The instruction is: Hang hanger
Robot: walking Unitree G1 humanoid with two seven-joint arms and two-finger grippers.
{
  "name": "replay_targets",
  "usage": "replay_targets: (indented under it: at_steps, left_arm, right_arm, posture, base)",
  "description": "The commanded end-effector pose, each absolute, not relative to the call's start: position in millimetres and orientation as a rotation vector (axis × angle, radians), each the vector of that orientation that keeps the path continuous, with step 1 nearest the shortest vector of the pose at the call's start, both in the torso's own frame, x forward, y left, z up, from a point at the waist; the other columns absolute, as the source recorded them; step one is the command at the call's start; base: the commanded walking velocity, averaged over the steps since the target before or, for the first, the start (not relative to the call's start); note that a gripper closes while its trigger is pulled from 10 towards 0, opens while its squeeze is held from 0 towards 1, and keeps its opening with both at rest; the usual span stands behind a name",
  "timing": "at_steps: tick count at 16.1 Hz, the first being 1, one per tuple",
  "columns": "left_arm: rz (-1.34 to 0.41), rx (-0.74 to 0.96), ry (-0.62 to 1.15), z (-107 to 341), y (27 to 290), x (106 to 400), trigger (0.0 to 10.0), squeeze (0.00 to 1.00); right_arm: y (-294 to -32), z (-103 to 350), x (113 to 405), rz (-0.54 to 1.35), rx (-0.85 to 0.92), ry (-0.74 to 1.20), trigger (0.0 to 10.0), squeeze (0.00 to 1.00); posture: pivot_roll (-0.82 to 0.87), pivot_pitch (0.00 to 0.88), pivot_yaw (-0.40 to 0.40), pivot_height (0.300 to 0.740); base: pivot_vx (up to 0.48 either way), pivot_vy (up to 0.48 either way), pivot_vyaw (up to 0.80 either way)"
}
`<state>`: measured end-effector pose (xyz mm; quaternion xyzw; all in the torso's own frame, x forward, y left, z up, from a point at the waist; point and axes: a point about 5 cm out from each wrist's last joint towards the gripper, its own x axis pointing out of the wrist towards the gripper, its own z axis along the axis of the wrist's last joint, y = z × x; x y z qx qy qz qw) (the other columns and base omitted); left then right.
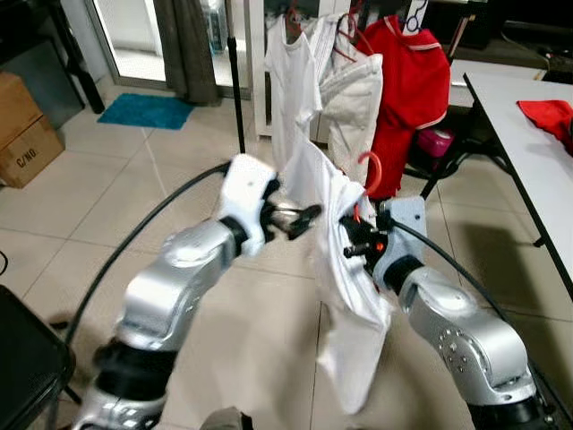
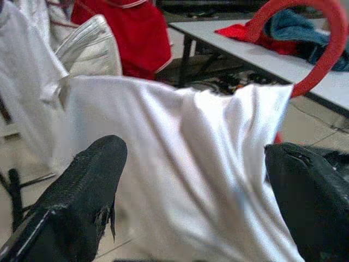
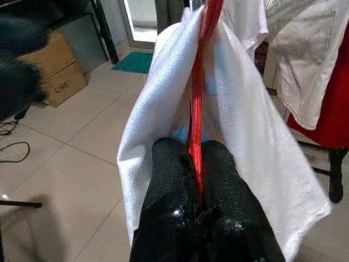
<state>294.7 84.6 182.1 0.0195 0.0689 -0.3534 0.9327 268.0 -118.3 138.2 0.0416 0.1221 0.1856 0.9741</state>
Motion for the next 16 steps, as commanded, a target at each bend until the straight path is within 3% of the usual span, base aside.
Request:
replay_targets:
  at_steps: [1, 2, 7, 10, 12, 16]
  left_arm:
    - [-0.743, 0.047, 0.129, 185.0, 80.3, 297.2, 10.0, 0.24]
    - [-0.789, 0.037, 0.117, 187.9, 74.0, 300.3, 10.0, 0.00]
    - [-0.787, 0.060, 0.110, 189.2, 74.7, 317.6, 10.0, 0.00]
    - [-0.854, 0.152, 0.126, 187.3, 68.7, 312.0, 10.0, 0.00]
    - [-0.786, 0.289, 0.124, 183.1, 72.5, 308.3, 10.0, 0.00]
    - [-0.618, 0.363, 0.044, 185.0, 81.0, 302.4, 10.0, 0.00]
  right_arm:
    - [-116.7, 150.0, 268.2, 0.392, 0.054, 0.197, 10.0, 0.00]
    - [-115.0, 152.2, 268.2, 0.405, 0.026, 0.189, 10.0, 0.00]
    - [-109.6, 158.5, 267.4, 0.437, 0.000, 0.164, 10.0, 0.00]
    - [-111.0, 158.6, 267.0, 0.432, -0.001, 0.162, 10.0, 0.00]
    - [-113.6, 156.9, 266.8, 0.417, 0.008, 0.166, 10.0, 0.00]
    - [-115.4, 153.6, 267.8, 0.430, 0.122, 0.166, 10.0, 0.00]
  posture:
    - [-0.02, 0.046, -0.005, 0.740]
    - [-0.02, 0.048, -0.008, 0.740]
    - [-0.03, 0.036, -0.004, 0.740]
    - [-0.03, 0.031, 0.002, 0.740]
    - [-0.03, 0.030, 0.000, 0.740]
    - [-0.03, 0.030, -0.020, 0.740]
  base:
    - [0.000, 0.000, 0.00]
    - [0.000, 0.000, 0.00]
    - [0.000, 0.000, 0.00]
    - [0.000, 0.000, 0.00]
    - [0.000, 0.000, 0.00]
    - [0.000, 0.000, 0.00]
